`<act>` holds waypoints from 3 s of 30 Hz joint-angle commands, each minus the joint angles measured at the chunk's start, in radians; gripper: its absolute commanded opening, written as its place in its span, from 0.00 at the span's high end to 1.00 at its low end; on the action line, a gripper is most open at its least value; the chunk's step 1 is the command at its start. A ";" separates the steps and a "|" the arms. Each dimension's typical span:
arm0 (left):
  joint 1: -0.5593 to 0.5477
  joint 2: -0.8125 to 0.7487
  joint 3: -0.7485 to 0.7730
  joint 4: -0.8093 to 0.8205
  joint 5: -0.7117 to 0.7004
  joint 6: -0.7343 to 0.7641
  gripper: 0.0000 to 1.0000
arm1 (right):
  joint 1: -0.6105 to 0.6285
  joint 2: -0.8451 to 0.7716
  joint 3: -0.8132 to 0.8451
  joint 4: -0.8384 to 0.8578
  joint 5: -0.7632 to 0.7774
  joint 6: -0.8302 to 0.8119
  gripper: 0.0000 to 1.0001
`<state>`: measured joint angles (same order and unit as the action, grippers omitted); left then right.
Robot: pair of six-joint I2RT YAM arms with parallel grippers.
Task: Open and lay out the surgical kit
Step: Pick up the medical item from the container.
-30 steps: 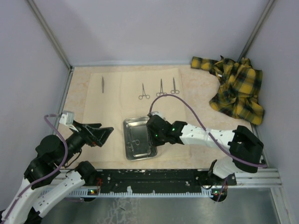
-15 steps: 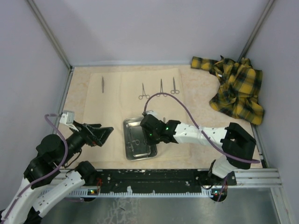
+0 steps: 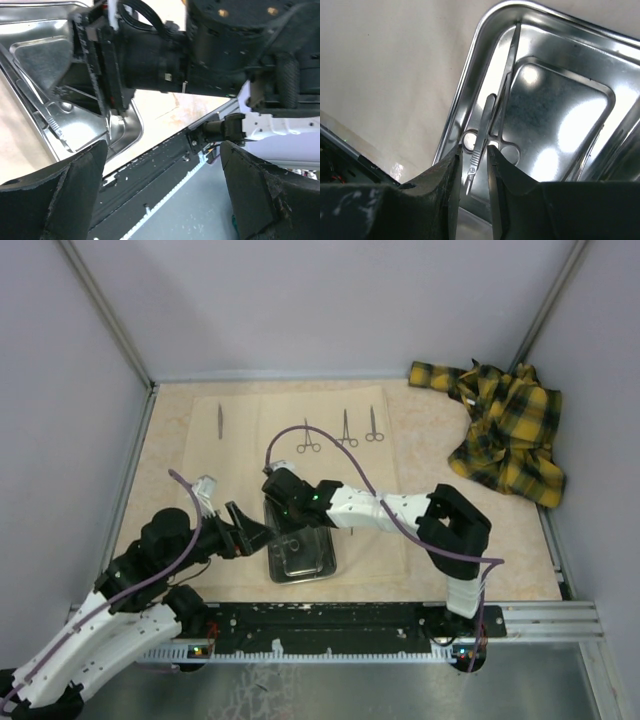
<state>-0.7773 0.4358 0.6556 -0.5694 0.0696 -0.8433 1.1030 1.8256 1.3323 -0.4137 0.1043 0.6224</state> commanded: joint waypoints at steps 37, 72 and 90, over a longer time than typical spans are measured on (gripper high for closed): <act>-0.003 -0.175 0.034 0.175 -0.060 0.076 0.00 | 0.059 -0.124 0.012 -0.236 0.129 0.146 0.73; -0.004 -0.186 0.128 0.194 -0.033 0.218 0.00 | 0.151 -0.121 -0.114 -0.352 0.299 0.484 0.50; -0.003 -0.195 0.145 0.160 -0.047 0.243 0.00 | 0.157 0.025 -0.070 -0.354 0.275 0.504 0.73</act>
<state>-0.7773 0.2523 0.7757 -0.4049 0.0265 -0.6224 1.2495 1.8351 1.2140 -0.7681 0.3462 1.1049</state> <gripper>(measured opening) 0.997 0.320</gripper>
